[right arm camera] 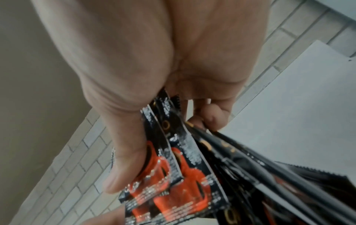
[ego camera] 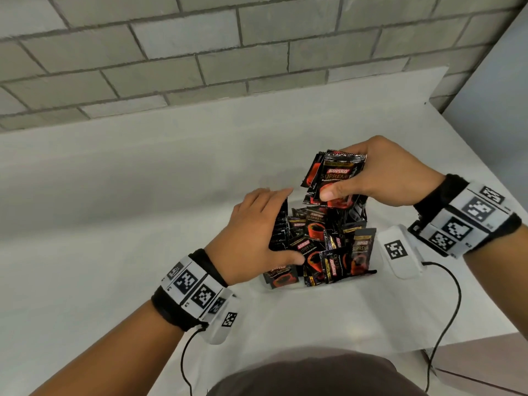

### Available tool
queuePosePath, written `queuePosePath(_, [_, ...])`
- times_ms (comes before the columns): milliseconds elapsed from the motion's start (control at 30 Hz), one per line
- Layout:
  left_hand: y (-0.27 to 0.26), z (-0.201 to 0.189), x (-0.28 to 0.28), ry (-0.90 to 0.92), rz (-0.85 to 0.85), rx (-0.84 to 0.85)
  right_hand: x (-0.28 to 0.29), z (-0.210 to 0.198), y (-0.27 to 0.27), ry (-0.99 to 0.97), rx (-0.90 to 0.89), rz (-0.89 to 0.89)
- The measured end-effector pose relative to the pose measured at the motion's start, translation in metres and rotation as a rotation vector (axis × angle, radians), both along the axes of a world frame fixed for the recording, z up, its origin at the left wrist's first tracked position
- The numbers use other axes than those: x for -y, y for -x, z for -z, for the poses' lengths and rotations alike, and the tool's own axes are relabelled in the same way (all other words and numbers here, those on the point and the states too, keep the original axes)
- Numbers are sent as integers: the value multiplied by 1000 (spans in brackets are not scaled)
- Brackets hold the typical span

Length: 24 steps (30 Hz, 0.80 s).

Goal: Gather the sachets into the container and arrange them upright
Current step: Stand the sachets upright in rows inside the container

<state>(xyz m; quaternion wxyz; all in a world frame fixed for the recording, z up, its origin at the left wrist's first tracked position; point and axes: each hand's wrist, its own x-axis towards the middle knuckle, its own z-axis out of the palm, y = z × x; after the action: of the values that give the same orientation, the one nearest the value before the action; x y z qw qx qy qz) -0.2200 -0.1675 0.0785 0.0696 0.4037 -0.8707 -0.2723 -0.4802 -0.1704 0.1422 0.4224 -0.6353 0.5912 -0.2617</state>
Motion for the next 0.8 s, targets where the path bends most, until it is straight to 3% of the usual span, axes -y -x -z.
queuePosePath(200, [20,-29,6,-132,-42,-259,-8,-18,0,116,166,-27])
queuePosePath(333, [31,-36,14,-275,-32,-293,-9,-21,5,155,287,-53])
queuePosePath(567, [39,-32,25,-501,55,-368,-7,-3,-5,119,657,-144])
queuePosePath(700, [38,-29,24,-555,25,-454,-8,3,-12,91,749,-132])
queuePosePath(800, [38,-27,20,-733,-68,-583,-8,5,-12,101,748,-89])
